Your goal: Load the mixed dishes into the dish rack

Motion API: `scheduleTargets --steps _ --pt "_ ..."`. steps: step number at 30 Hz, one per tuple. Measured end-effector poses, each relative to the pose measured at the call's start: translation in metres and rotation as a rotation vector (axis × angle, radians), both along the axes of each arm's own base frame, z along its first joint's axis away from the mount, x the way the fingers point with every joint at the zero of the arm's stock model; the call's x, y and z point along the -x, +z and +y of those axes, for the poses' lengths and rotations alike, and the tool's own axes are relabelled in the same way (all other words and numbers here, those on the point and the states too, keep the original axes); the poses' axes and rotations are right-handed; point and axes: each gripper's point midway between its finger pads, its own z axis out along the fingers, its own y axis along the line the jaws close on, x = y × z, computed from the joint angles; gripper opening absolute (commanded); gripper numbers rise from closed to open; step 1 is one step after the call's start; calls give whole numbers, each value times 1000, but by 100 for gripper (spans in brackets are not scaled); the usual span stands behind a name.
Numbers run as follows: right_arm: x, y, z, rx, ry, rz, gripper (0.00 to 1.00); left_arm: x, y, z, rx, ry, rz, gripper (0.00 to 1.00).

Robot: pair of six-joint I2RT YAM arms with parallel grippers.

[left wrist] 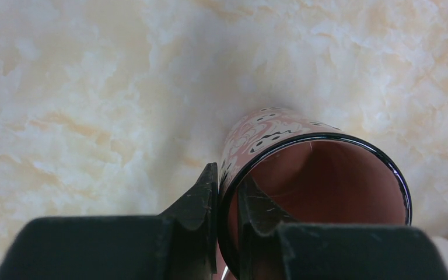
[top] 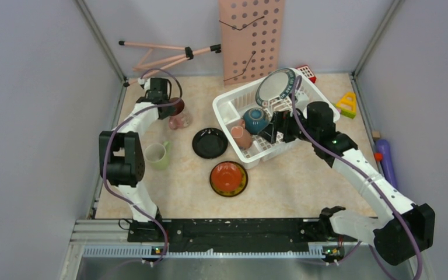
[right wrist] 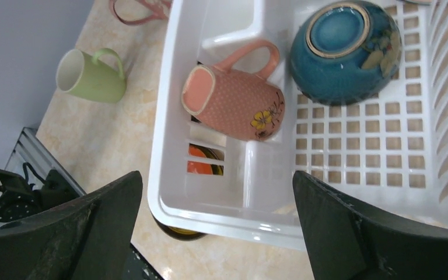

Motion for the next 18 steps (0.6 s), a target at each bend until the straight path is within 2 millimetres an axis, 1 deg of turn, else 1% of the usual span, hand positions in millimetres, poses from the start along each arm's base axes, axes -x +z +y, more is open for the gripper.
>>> scheduleTargets --steps 2,4,6,7,8,10,11,12,13,15,18 --pt "0 5 4 -21 19 -14 99 10 6 -4 27 -21 -3 0" --pt "1 11 9 -53 37 -19 99 22 20 -11 68 -47 -29 0" --pt "3 21 17 -104 69 -31 99 32 44 -20 124 -81 -81 0" --pt "3 28 22 -135 87 -41 99 38 63 -28 168 -106 -128 0" --pt "3 34 26 -163 104 -50 99 41 77 -35 201 -126 -164 0" --pt "3 50 37 -237 141 -70 99 47 113 -54 301 -186 -272 0" --pt "3 56 41 -268 158 -74 98 50 127 -62 351 -210 -317 0" --pt "3 61 45 -296 175 -78 98 53 147 -76 431 -248 -383 0" --pt "3 65 49 -322 189 -78 98 55 156 -83 481 -265 -415 0" --pt "3 70 56 -360 211 -73 97 61 177 -105 635 -315 -488 0" --pt "5 76 65 -416 236 -72 92 66 190 -132 830 -353 -525 0"
